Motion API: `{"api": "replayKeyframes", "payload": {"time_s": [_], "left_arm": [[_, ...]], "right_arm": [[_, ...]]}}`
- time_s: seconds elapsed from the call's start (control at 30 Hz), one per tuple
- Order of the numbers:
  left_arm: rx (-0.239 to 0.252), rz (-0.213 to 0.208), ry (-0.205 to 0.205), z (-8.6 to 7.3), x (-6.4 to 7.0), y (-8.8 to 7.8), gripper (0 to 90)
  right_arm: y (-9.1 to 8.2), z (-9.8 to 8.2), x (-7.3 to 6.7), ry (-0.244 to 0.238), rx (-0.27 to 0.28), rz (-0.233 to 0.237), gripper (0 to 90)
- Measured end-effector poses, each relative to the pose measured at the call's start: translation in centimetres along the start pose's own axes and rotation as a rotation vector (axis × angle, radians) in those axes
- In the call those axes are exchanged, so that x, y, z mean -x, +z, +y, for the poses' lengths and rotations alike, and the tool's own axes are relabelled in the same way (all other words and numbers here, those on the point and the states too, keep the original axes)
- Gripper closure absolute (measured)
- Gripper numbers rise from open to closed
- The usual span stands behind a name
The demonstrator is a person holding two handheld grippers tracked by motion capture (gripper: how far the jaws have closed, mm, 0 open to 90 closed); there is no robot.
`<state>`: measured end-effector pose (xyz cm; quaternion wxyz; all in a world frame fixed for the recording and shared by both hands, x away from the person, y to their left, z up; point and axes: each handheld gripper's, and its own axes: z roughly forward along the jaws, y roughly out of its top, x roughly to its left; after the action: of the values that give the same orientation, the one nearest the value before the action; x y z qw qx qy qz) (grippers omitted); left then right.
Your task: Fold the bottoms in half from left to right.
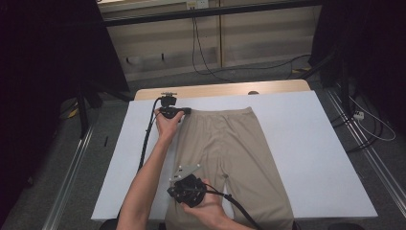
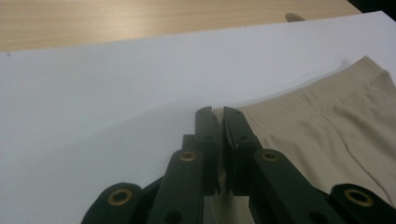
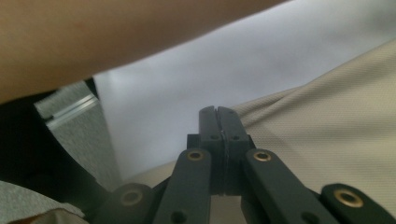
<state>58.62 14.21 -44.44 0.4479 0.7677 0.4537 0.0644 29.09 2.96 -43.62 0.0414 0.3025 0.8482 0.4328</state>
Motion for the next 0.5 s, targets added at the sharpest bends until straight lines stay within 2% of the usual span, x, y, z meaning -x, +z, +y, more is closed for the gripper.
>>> {"api": "replayKeyframes", "payload": {"time_s": [0.1, 0.23, 0.27, 0.3, 0.37, 0.5], "left_arm": [[0.017, 0.002, 0.003, 0.4, 0.2, -0.6, 85.7], [0.031, 0.013, 0.016, 0.8, 0.4, -1.8, 85.7], [0.044, 0.034, 0.012, 0.7, 0.5, -2.4, 85.7], [0.044, 0.034, 0.012, 0.7, 0.5, -2.4, 85.6], [0.059, 0.029, -0.015, 0.6, 0.1, -3.3, 85.6], [0.047, 0.052, -0.015, 0.6, -0.6, -4.0, 85.6]], "right_arm": [[-0.4, 0.2, 0.0, 0.016, 0.025, 0.034, 90.0], [-0.7, 0.5, -0.2, 0.006, 0.043, 0.053, 90.0], [-0.8, 0.6, -0.3, -0.002, 0.050, 0.056, 90.0], [-0.9, 0.6, -0.4, -0.007, 0.059, 0.060, 90.0], [-1.1, 0.9, -0.6, -0.015, 0.078, 0.071, 90.0], [-1.4, 1.4, -1.1, -0.032, 0.087, 0.083, 90.0]]}}
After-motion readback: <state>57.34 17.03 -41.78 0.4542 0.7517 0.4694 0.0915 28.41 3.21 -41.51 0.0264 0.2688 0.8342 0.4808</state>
